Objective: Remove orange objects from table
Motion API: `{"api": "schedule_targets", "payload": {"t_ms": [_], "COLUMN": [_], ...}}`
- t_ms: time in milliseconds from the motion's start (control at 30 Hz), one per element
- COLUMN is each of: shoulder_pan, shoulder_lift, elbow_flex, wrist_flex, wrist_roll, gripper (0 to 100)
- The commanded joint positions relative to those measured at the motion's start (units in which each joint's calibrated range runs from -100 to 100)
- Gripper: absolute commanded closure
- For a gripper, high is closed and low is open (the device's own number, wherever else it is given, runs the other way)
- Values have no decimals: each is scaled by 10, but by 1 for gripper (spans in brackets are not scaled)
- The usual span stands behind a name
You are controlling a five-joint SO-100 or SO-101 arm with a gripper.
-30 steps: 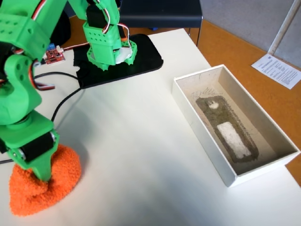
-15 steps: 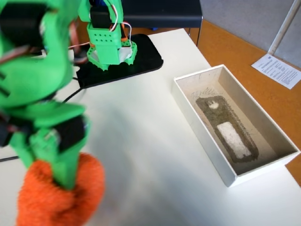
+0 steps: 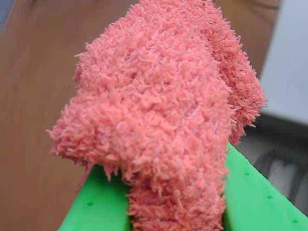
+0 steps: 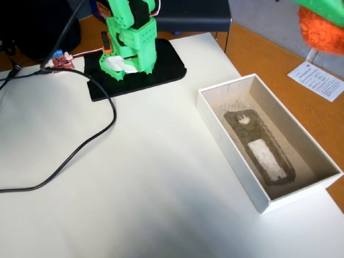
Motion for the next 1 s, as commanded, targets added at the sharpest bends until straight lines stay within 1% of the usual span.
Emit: {"api": "schedule_targets", "payload": {"t_ms": [0,167,333,967], "shoulder_pan": [8,57,101,116], "shoulder_lift": [-51,-48,-57,-65], "elbow_flex": [58,106,144,160], "wrist_flex": [-15,-22,6,-17], "wrist_roll": [-24,-30,-25,-12], "gripper": [100,100,100,100]}}
